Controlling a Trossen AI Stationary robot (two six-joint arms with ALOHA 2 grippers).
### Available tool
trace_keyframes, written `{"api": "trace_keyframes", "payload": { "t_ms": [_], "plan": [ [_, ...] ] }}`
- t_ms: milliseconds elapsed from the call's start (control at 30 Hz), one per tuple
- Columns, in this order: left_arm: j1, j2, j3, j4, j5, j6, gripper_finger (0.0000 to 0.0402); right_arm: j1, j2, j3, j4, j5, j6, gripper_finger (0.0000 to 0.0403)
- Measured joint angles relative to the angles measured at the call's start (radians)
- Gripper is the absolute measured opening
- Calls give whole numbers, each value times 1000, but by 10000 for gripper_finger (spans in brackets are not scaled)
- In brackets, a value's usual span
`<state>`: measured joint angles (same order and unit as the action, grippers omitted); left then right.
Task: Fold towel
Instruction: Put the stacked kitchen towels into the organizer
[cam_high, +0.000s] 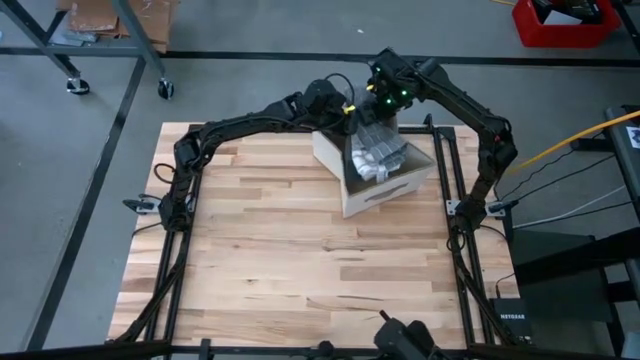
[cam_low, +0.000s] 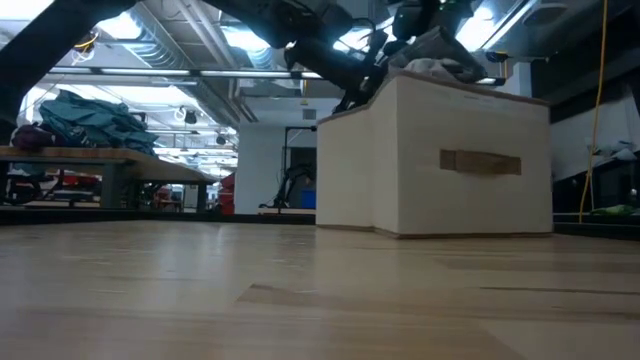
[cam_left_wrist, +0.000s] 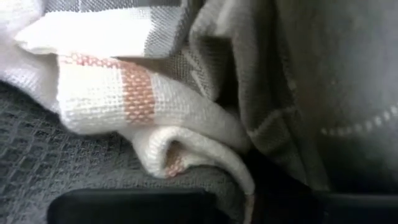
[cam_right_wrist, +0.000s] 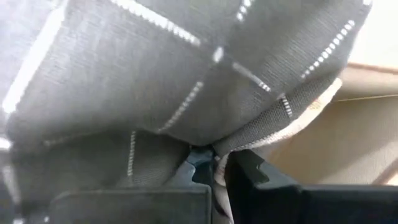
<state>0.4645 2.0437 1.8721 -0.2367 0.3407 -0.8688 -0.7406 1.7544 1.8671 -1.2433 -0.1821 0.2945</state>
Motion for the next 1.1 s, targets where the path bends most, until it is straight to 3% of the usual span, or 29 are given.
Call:
{"api": "trace_keyframes", "payload": {
  "t_ms": [433,633,867,1100],
  "plan": [
    [5,-35,2,-400,5,237,25,78,120,0,-23,11,-38,21],
    [5,-33,2,-589,-73,351,51,115,195,0,8,12,-41,20],
    [5,-27,1,-684,-196,453,56,120,251,4,71,-9,-44,21],
    [5,-15,0,-697,-238,537,58,121,272,8,83,28,-46,42]
  ]
}}
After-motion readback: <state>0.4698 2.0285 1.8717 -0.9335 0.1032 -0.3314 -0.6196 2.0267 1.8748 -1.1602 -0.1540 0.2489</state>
